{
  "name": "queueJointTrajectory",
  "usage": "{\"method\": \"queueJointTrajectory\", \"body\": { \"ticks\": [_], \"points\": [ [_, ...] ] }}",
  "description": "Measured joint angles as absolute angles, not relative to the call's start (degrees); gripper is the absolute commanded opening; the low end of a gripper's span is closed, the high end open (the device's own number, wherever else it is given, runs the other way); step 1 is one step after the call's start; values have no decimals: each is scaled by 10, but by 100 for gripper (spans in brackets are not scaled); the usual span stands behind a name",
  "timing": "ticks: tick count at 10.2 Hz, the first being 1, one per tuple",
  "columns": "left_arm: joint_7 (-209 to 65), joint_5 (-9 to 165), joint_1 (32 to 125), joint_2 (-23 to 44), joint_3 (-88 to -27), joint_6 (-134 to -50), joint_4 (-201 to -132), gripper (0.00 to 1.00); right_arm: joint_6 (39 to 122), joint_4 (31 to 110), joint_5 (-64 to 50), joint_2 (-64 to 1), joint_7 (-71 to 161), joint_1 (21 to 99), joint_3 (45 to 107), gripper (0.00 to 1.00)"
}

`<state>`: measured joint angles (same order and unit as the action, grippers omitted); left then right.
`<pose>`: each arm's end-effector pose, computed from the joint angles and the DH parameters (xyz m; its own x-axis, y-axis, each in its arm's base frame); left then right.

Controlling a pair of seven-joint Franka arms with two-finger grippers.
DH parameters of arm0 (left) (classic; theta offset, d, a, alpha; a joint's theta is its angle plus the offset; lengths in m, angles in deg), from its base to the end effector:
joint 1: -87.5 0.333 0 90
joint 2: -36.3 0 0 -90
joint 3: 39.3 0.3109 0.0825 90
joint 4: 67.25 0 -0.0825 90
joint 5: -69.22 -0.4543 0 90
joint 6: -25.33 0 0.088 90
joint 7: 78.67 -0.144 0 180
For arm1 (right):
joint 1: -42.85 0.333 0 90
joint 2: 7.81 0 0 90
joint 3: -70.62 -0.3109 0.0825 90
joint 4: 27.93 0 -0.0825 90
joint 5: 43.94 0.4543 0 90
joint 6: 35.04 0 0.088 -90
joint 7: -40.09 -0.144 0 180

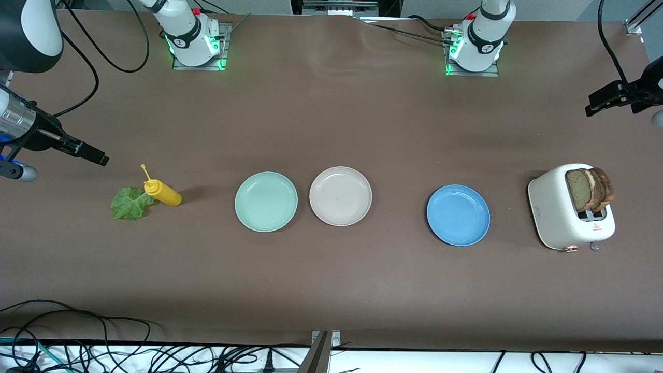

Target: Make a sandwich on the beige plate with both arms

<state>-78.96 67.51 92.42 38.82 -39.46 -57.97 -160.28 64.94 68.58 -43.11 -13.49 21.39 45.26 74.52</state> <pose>0.5906 0.0537 0.5718 0.9888 0.0808 -0.1256 0.0777 -0.9965 -0.0293 0.6565 -0.0141 0.4718 0.9369 -0.3474 -0.0387 -0.3475 -0.9377 0.0053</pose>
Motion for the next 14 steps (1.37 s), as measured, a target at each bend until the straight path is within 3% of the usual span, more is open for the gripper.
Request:
{"method": "queueJointTrajectory", "body": {
  "ticks": [14],
  "points": [
    [-790,671,930,348,-393,-580,-1609,100,649,686,-431,-135,214,452,747,100]
  ]
}}
